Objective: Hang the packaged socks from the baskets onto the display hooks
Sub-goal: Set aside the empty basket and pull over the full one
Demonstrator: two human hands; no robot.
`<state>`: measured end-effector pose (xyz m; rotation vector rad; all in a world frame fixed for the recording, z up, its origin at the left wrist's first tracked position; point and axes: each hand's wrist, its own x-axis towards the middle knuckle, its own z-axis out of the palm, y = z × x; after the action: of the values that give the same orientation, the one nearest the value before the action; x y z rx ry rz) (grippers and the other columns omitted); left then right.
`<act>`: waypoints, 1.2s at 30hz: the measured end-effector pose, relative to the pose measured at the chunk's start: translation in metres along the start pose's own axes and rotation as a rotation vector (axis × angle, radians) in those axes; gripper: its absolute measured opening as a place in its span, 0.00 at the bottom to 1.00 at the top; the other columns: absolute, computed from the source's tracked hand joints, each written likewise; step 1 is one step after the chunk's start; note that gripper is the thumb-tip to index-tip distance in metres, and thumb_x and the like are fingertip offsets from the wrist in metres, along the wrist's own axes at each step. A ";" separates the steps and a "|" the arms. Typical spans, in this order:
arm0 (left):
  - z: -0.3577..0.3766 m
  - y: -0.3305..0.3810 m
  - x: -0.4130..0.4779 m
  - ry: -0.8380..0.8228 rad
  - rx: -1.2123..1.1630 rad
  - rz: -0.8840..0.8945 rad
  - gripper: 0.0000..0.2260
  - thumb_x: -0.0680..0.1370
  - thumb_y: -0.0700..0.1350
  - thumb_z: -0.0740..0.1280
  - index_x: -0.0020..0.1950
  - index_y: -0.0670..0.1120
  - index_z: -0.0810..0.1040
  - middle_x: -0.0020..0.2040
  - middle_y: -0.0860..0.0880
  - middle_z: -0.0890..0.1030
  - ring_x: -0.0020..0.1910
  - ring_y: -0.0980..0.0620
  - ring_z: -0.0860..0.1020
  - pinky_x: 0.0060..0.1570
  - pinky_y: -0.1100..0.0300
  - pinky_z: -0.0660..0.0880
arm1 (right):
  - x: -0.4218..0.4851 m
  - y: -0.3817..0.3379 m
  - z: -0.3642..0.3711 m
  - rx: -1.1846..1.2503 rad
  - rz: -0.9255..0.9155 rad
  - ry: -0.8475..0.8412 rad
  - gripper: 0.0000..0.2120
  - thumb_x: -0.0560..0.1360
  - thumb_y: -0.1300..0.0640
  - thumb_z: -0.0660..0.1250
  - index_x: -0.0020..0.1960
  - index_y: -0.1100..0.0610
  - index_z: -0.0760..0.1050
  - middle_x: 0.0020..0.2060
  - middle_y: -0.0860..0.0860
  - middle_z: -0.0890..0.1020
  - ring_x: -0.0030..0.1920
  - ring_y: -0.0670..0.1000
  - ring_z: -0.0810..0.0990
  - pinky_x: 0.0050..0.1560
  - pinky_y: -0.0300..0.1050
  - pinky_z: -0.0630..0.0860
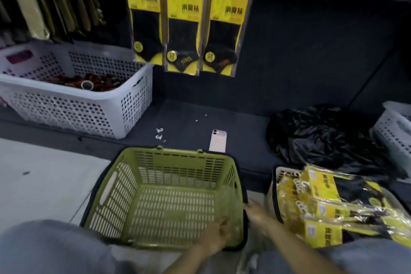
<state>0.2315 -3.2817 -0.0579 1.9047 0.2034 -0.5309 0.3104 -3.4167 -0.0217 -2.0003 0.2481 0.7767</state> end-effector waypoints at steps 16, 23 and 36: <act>-0.219 -0.077 -0.084 0.108 0.160 -0.148 0.25 0.76 0.35 0.67 0.73 0.42 0.65 0.67 0.43 0.73 0.66 0.47 0.71 0.63 0.59 0.70 | 0.001 -0.111 0.233 0.395 0.016 -0.321 0.18 0.80 0.60 0.63 0.69 0.60 0.68 0.58 0.60 0.78 0.59 0.60 0.78 0.60 0.52 0.75; -0.246 -0.031 -0.076 0.230 0.151 -0.078 0.25 0.75 0.42 0.70 0.70 0.40 0.68 0.67 0.41 0.73 0.66 0.46 0.72 0.64 0.58 0.69 | -0.002 -0.135 0.182 0.085 -0.086 -0.359 0.18 0.80 0.57 0.61 0.69 0.59 0.66 0.59 0.58 0.79 0.47 0.54 0.80 0.45 0.43 0.77; 0.012 0.122 0.043 -0.086 -0.051 -0.037 0.31 0.79 0.56 0.60 0.76 0.42 0.56 0.74 0.44 0.64 0.69 0.46 0.68 0.66 0.54 0.67 | -0.057 -0.017 -0.213 -0.501 -0.150 0.278 0.29 0.75 0.48 0.67 0.72 0.59 0.65 0.62 0.56 0.74 0.63 0.53 0.73 0.56 0.41 0.71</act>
<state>0.3125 -3.3450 0.0212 1.8276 0.1949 -0.6259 0.3641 -3.5924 0.1006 -2.5707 0.0625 0.4924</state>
